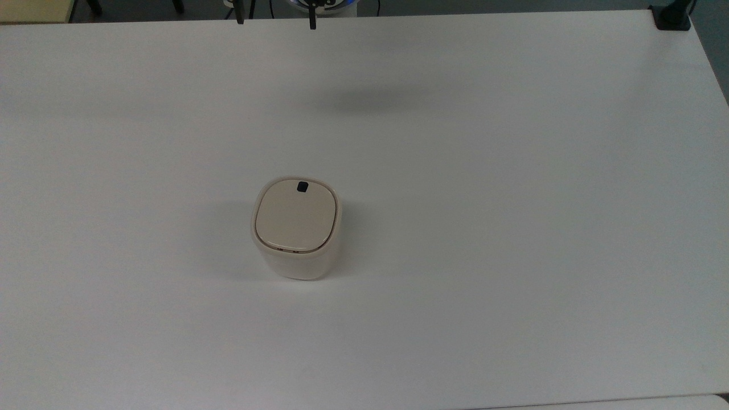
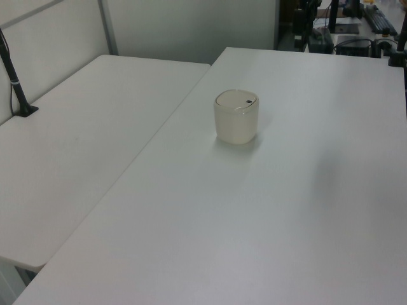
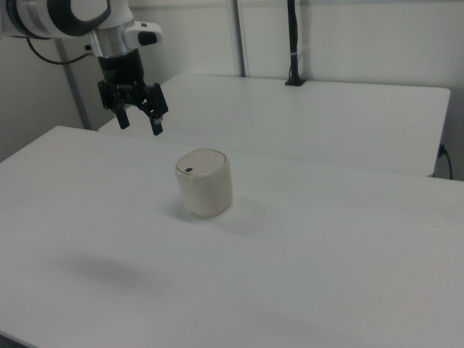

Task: Close the trash bin

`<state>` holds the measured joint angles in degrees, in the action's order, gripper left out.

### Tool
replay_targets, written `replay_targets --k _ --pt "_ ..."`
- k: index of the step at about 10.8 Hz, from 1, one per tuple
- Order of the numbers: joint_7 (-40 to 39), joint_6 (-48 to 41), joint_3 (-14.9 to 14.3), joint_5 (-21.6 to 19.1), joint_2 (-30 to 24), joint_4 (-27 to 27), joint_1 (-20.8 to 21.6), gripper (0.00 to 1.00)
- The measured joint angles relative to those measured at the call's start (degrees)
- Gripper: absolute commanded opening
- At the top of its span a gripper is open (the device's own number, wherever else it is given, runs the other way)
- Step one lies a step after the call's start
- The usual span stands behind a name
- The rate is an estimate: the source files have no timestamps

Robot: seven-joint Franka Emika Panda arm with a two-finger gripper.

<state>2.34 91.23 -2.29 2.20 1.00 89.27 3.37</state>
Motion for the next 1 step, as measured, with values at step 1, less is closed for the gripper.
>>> replay_targets --k 1 --pt "0.0 0.0 0.0 0.0 0.0 0.0 0.0 1.00"
